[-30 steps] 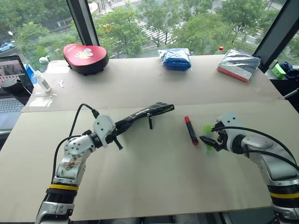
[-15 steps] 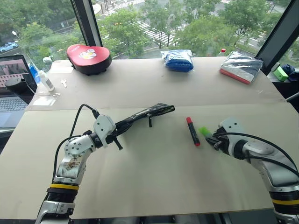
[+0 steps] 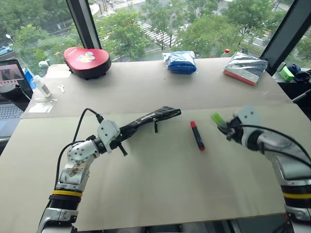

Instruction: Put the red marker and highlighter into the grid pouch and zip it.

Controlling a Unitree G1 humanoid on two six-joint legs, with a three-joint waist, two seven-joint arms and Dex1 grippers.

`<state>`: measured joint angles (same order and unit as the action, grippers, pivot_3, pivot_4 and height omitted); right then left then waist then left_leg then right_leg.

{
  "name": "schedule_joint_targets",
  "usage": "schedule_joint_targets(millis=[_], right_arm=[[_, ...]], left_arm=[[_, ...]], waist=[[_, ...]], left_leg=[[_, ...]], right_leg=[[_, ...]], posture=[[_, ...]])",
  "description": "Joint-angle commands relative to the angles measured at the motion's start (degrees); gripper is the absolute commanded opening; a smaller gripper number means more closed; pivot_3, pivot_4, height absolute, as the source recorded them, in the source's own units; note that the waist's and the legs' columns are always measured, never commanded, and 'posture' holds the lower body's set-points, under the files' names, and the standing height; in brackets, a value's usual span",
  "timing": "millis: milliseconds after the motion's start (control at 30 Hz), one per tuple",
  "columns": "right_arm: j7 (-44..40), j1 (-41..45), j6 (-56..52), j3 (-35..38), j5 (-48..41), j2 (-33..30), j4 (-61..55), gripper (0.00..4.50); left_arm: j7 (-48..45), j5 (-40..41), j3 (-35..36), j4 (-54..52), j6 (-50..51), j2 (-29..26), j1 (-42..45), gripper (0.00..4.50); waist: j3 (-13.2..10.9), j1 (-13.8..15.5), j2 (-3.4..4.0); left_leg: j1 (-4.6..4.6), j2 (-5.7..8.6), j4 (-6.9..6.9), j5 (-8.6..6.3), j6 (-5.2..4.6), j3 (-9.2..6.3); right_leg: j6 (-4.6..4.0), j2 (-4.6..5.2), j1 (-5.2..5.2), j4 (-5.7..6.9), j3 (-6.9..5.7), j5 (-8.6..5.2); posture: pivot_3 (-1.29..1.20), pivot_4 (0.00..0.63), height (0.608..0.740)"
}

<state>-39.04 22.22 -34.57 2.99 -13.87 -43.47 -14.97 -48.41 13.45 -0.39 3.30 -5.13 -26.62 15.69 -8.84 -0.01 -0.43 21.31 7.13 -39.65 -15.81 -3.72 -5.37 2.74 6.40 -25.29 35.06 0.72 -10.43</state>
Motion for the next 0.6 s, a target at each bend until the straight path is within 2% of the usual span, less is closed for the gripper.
schedule_joint_targets(millis=[33,233,600], right_arm=[[-9.0,4.6,6.5,-5.2,-1.0,-1.8,-6.2,1.03],[-10.3,8.7,11.9,-12.4,5.6,-1.0,-3.3,1.03],[-10.9,9.9,14.8,-15.3,10.1,1.0,1.7,1.03]], left_arm=[[-0.1,0.5,0.3,-0.5,-1.4,0.1,0.8,0.0],[0.2,0.4,0.1,-1.0,-1.4,0.7,0.4,0.0],[0.2,0.3,0.0,-1.1,-1.4,1.0,0.7,0.0]], waist=[[0.0,0.0,-0.01],[0.0,0.7,-0.06],[0.0,0.7,-0.06]], left_leg=[[0.0,-0.04,0.01,-0.02,0.03,-0.04],[0.03,0.08,-0.1,-0.11,-0.05,-0.05],[0.05,0.05,-0.05,-0.12,-0.04,-0.06]], right_leg=[[0.0,-0.05,0.0,-0.01,-0.04,0.0],[0.0,0.08,0.05,-0.1,-0.04,0.0],[0.0,0.04,-0.04,-0.08,-0.03,0.0]], posture=[[0.0,0.15,0.74],[0.0,0.15,0.74],[0.0,0.15,0.74]])
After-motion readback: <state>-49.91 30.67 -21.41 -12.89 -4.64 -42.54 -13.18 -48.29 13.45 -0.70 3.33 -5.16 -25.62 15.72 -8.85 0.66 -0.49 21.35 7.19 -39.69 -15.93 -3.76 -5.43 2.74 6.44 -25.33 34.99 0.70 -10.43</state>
